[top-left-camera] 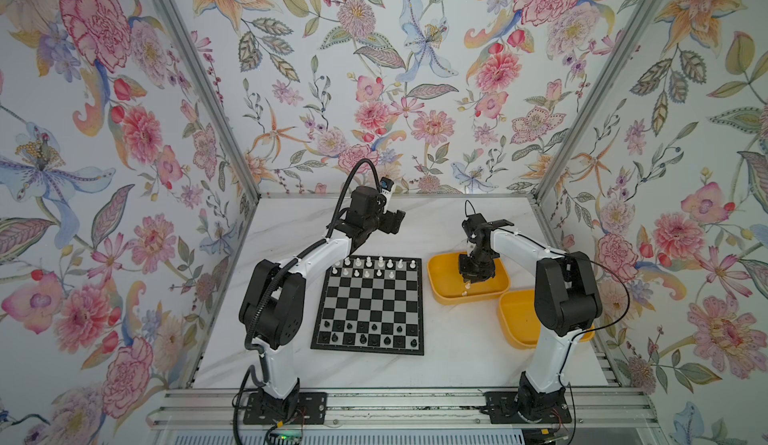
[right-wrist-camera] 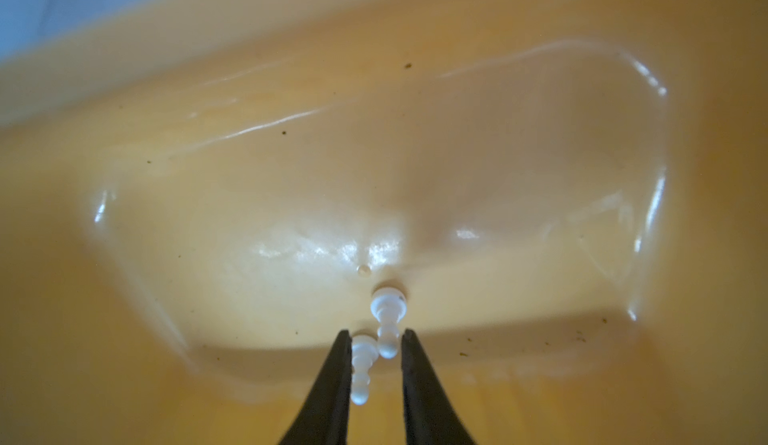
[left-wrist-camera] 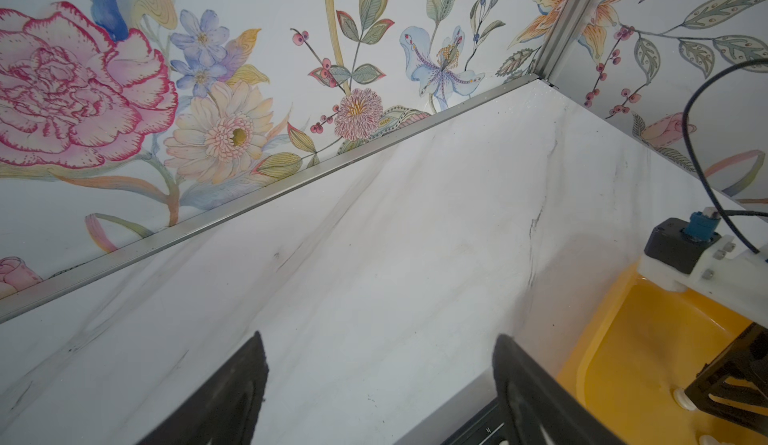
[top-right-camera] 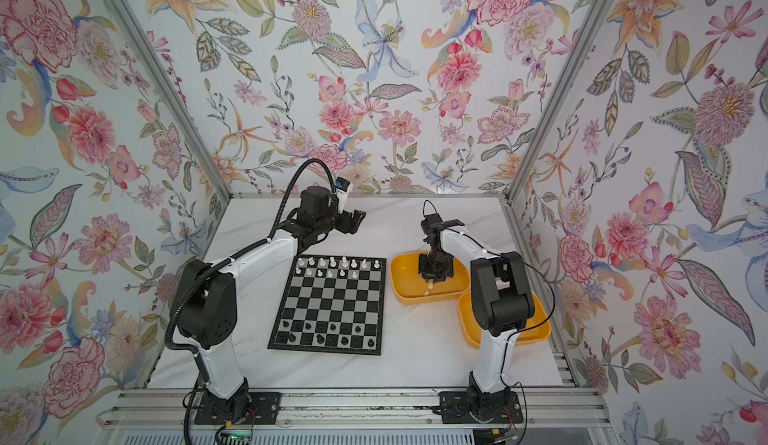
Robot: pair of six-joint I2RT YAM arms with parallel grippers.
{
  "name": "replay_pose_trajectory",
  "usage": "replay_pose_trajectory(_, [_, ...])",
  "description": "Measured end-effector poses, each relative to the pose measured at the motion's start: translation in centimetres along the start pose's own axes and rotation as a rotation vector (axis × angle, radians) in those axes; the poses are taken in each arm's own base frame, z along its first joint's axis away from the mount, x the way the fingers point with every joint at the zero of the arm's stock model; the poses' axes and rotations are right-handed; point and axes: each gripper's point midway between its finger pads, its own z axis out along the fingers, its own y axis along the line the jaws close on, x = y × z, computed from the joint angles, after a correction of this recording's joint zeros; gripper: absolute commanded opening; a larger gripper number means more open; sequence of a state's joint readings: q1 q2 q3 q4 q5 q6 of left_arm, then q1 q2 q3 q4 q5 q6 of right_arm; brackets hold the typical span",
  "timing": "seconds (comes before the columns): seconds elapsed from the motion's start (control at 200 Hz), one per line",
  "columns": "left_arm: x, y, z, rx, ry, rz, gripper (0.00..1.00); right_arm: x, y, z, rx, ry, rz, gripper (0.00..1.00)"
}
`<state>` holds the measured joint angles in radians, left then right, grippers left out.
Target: Set up the chess pieces on the board
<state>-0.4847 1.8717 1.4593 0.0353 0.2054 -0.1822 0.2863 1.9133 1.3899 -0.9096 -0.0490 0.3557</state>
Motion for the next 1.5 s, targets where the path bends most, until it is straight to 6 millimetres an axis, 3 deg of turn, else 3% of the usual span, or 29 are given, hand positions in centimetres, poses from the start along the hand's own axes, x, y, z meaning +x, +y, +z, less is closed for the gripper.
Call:
replay_pose_trajectory(0.38, [0.0,0.0,0.0,-0.001,0.01,0.018,0.86,0.4,-0.2,1.2,0.009,0.022,0.001,0.21])
replay_pose_trajectory(1.156, [-0.3,0.1,-0.1,-0.001,0.012,0.02,0.86,0.0,-0.2,1.3,0.007,0.007,0.001,0.12])
replay_pose_trajectory(1.331, [-0.2,0.1,0.0,-0.002,0.012,0.02,0.86,-0.3,0.0,0.4,0.006,0.003,0.0,0.12])
replay_pose_trajectory(1.496, [1.3,0.2,0.1,-0.005,0.033,0.017,0.86,-1.7,1.0,-1.3,-0.008,-0.04,-0.014,0.12])
